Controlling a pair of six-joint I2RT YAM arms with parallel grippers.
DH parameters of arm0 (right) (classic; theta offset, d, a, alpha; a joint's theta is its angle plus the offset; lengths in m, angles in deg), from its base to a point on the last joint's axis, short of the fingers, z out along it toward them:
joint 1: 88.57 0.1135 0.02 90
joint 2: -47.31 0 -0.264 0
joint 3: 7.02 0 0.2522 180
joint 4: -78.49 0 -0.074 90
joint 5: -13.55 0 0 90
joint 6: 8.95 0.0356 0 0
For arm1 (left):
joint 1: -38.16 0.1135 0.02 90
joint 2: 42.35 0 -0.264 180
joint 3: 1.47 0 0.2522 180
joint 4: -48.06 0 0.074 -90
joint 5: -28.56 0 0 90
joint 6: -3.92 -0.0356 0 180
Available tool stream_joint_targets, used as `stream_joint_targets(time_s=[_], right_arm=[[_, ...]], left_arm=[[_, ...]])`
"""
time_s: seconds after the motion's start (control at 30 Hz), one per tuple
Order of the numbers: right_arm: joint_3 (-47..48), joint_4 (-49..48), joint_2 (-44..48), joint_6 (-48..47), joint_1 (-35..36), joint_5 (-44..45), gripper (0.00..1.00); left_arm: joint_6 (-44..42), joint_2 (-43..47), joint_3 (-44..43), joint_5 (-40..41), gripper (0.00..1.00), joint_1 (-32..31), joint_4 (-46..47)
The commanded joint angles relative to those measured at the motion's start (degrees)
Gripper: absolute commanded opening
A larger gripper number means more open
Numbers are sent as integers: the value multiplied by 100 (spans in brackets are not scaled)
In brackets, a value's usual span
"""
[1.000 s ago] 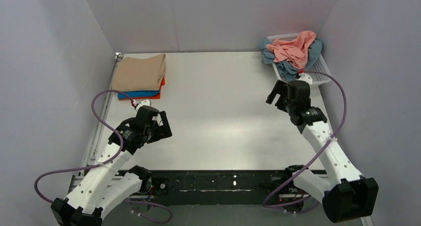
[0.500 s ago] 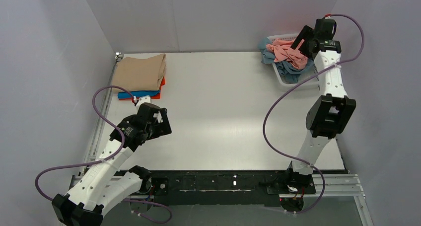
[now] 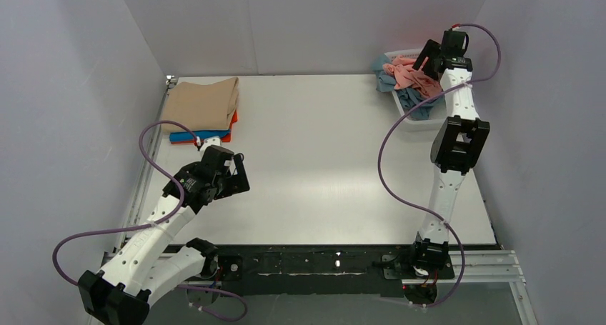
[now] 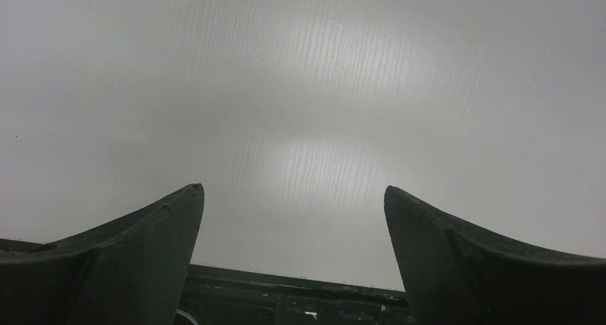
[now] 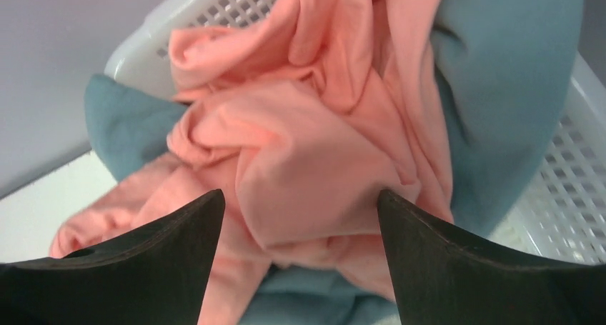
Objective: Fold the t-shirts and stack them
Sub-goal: Grab crumpled tshirt from bin with the right arm, then move the tshirt to the center of the board
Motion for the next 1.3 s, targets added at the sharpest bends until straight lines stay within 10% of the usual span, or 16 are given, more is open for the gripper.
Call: stream_joint_targets(time_s=[0.0,0.2,0.47,1.0,1.27], right_arm=[[725,-606,-562,-123,-45,-123,85],[624,-1027,-766,-30,-50,-67,74],[520,-1357,-209,18,-54,-1,3],[213,-1560,2923,902,178,-2227,1],[-9,-1153,3990,768,1713,-3294,1]], left_arm=[[-9,14,82,104,98,6,-330],[-26,-27,10,158,98,6,-433],[-16,-29,-39,117,98,6,-406],[166,426,15,-207,98,6,-294],[377,883,91,-323,98,11,-463]])
